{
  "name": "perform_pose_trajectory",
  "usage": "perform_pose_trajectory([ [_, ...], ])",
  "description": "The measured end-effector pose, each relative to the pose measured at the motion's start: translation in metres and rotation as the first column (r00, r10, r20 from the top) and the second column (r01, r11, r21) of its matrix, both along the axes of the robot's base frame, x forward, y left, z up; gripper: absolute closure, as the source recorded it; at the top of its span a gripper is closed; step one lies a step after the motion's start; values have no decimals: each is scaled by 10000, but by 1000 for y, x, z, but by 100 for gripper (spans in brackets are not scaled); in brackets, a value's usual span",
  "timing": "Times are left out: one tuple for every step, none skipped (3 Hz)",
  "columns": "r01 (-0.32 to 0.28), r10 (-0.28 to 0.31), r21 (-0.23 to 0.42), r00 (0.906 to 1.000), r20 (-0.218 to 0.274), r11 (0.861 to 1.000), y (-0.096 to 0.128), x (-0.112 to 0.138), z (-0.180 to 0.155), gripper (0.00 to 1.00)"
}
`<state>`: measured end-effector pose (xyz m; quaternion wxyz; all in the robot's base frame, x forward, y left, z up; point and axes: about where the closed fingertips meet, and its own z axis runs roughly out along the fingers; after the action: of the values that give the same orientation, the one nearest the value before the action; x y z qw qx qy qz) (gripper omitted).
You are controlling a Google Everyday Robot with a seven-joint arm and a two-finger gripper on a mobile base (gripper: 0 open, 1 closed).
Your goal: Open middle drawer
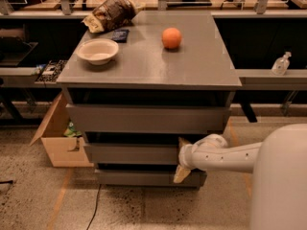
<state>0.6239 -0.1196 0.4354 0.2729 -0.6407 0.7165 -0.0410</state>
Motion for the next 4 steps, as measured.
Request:
perform_pose_trajectory([
  [-3,-2,212,9998,200,9998,10,25,-13,0],
  [-98,94,367,9999,126,9993,25,37,-30,18],
  [-478,482,380,9988,-91,9981,36,26,-34,41],
  [-497,502,388,9986,-137,9980,37,24,-33,64],
])
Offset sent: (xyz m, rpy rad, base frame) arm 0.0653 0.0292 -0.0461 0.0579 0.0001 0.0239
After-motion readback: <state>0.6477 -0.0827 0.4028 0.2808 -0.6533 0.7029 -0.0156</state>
